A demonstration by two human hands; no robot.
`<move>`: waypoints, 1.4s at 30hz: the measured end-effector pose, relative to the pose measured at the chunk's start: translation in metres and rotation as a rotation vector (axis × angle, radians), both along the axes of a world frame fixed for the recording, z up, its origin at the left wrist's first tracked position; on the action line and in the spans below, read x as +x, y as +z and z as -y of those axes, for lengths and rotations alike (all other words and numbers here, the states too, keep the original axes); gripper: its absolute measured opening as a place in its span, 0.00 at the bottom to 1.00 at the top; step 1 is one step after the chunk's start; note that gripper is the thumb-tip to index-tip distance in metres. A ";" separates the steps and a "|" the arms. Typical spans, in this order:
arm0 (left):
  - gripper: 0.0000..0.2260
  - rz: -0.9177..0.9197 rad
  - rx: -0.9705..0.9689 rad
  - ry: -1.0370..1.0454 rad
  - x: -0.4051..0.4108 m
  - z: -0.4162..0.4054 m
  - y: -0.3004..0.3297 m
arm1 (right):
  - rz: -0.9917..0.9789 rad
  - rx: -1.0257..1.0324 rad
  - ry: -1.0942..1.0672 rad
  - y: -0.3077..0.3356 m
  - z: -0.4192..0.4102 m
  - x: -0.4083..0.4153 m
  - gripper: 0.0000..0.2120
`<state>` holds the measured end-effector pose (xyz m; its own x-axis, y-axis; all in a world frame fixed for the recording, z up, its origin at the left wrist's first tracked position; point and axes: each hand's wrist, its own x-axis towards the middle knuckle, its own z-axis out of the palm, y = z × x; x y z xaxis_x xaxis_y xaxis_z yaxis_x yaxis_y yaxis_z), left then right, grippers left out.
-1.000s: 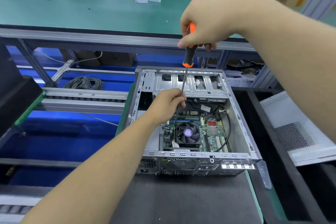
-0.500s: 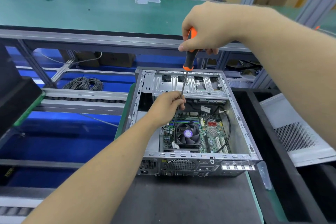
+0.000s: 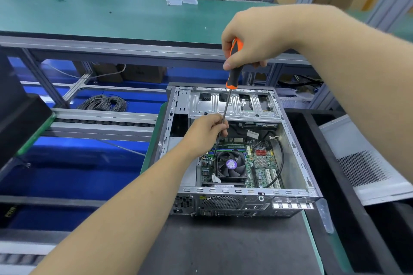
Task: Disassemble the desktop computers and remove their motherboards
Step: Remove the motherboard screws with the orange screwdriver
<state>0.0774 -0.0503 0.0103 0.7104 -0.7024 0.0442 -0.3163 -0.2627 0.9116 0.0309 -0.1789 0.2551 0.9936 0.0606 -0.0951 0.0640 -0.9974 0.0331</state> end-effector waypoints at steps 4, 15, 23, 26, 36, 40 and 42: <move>0.09 -0.009 -0.014 0.038 0.000 -0.002 -0.002 | -0.019 0.112 -0.049 -0.002 -0.001 -0.004 0.16; 0.11 0.016 -0.016 0.037 0.000 -0.006 -0.004 | -0.131 0.000 -0.125 0.020 -0.018 -0.006 0.22; 0.10 0.035 0.007 0.050 0.001 -0.008 -0.002 | -0.040 -0.023 -0.098 0.012 -0.012 -0.009 0.24; 0.09 0.065 0.035 0.025 0.002 -0.008 -0.003 | -0.034 -0.022 0.011 0.011 -0.007 -0.007 0.15; 0.08 0.022 -0.104 0.019 -0.002 0.004 0.015 | 0.011 -0.125 0.150 0.008 -0.014 -0.010 0.08; 0.10 0.017 -0.098 -0.011 -0.005 0.005 0.020 | -0.024 -0.161 -0.032 0.008 -0.014 -0.006 0.28; 0.08 -0.011 -0.124 -0.011 -0.006 0.004 0.021 | 0.009 -0.237 -0.021 0.002 -0.010 -0.005 0.24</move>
